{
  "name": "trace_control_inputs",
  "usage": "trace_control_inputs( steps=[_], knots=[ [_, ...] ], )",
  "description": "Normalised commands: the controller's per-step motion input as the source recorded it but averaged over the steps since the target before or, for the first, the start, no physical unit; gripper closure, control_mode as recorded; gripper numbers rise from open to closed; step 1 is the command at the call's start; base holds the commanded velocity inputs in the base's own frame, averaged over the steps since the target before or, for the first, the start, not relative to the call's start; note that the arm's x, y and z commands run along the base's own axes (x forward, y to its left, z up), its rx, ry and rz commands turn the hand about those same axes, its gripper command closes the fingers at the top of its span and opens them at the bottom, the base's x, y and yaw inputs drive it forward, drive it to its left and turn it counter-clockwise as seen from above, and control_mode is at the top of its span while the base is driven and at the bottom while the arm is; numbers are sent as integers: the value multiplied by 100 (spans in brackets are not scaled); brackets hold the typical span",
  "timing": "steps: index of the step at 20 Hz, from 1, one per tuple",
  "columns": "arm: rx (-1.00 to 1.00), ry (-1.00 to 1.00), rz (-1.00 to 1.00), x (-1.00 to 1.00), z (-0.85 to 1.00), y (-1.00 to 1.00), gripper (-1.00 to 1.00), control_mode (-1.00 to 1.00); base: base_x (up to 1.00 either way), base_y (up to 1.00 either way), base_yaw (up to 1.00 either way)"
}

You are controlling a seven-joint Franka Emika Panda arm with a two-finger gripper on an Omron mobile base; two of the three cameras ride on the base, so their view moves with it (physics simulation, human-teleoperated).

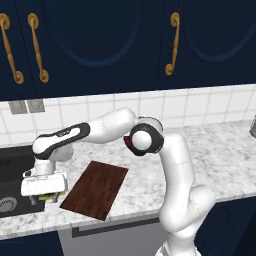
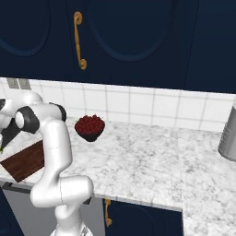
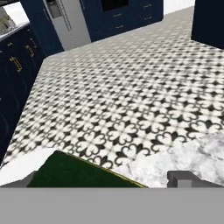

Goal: Pick up the sponge from the counter and clean the cutting board by briefly scrubbing or pressing down on the cutting board. Once finished, release the sponge.

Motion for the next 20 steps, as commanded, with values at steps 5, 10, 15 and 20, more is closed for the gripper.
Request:
trace_control_inputs(
  steps=[5, 10, 15, 20],
  knots=[
    [-14, -6, -4, -11, 86, -100, -100, -100, 0, 0, 0],
    [31, -35, -3, 0, -24, -100, -100, -100, 0, 0, 0],
    [71, -33, 0, 11, -73, -100, -100, -100, 0, 0, 0],
    [71, 26, 4, -11, -11, -99, -100, -100, 0, 0, 0]
  ],
)
